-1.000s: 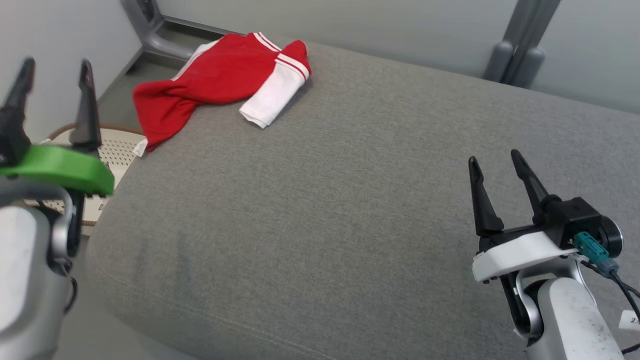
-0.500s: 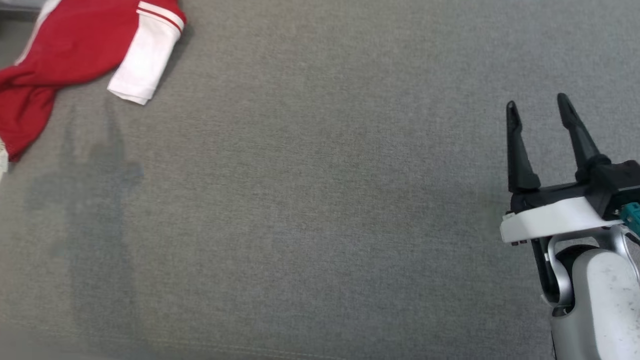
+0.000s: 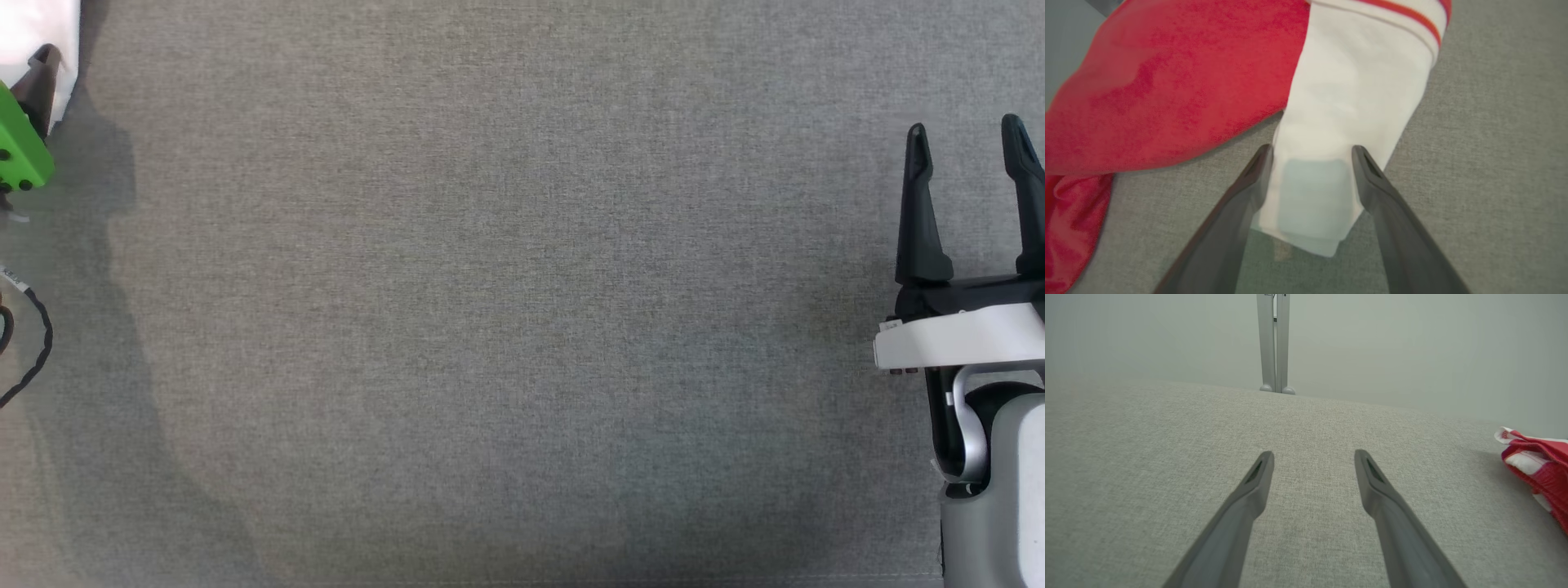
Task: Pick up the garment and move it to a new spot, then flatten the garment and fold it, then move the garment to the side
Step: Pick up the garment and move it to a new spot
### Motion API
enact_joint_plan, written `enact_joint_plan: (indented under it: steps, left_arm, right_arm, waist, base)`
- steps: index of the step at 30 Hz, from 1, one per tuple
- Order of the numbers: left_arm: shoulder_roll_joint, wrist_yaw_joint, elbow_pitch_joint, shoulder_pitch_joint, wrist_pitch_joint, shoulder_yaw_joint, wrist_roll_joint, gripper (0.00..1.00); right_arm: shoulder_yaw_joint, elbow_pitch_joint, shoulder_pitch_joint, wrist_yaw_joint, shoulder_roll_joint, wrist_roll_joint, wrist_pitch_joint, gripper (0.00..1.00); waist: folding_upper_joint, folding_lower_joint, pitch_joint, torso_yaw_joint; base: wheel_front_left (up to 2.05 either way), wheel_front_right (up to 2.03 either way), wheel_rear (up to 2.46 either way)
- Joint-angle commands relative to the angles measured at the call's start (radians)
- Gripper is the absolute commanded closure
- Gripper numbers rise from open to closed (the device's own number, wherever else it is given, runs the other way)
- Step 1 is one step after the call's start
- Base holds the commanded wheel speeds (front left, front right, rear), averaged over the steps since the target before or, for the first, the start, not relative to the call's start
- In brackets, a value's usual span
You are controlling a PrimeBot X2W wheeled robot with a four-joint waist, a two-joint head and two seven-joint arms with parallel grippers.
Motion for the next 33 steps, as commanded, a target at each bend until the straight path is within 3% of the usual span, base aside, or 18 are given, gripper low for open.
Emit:
enact_joint_plan:
  steps: [1, 3, 4, 6, 7, 16, 25, 30, 33]
  left_arm:
    - [0.011, -0.002, 0.005, 0.008, 0.002, -0.002, -0.005, 0.0]
    - [0.012, -0.004, 0.016, 0.004, 0.008, -0.011, -0.008, 0.0]
    - [0.01, -0.005, 0.023, 0.003, 0.013, -0.016, -0.012, 0.11]
    - [0.01, -0.006, 0.031, 0.001, 0.016, -0.024, -0.016, 0.77]
    - [0.011, -0.006, 0.032, 0.0, 0.015, -0.028, -0.017, 1.0]
    - [0.043, -0.008, 0.011, -0.019, -0.035, -0.069, -0.005, 1.0]
    - [0.094, -0.008, -0.089, -0.062, -0.053, -0.169, -0.004, 1.0]
    - [0.084, -0.008, -0.165, -0.088, -0.036, -0.264, -0.028, 1.0]
    - [0.05, -0.008, -0.196, -0.104, -0.029, -0.32, -0.054, 1.0]
  right_arm:
    - [-0.005, -0.004, -0.013, -0.002, -0.002, 0.003, 0.0, 0.0]
    - [-0.009, -0.002, -0.019, -0.002, -0.002, 0.001, -0.002, 0.0]
    - [-0.011, 0.001, -0.022, -0.002, -0.002, -0.002, -0.004, 0.0]
    - [-0.012, 0.005, -0.023, -0.002, -0.002, -0.005, -0.007, 0.0]
    - [-0.013, 0.007, -0.024, -0.002, -0.002, -0.006, -0.008, 0.0]
    - [-0.01, 0.05, -0.025, -0.002, -0.002, 0.017, -0.031, 0.0]
    - [-0.011, 0.141, -0.006, -0.002, -0.002, 0.061, -0.075, 0.0]
    - [-0.01, 0.21, 0.018, -0.002, -0.002, 0.09, -0.108, 0.0]
    - [-0.012, 0.251, 0.032, -0.002, -0.002, 0.111, -0.128, 0.0]
  waist:
    - [0.0, -0.0001, 0.03, -0.023]
    - [0.0, -0.0001, 0.03, -0.022]
    - [0.0, -0.0001, 0.029, -0.021]
    - [0.0, -0.0001, 0.025, -0.02]
    - [0.0, -0.0001, 0.023, -0.02]
    - [0.0, -0.0001, -0.035, -0.018]
    - [0.0, -0.0001, -0.167, -0.036]
    - [0.0, -0.0001, -0.269, -0.067]
    - [0.0, -0.0001, -0.334, -0.097]
  base:
    - [0.0, 0.0, 0.0]
    - [0.0, 0.0, 0.0]
    - [0.0, 0.0, 0.0]
    - [0.0, 0.0, 0.0]
    - [0.0, 0.0, 0.0]
    - [0.0, 0.0, 0.0]
    - [0.0, 0.0, 0.0]
    - [0.0, 0.0, 0.0]
    - [0.0, 0.0, 0.0]
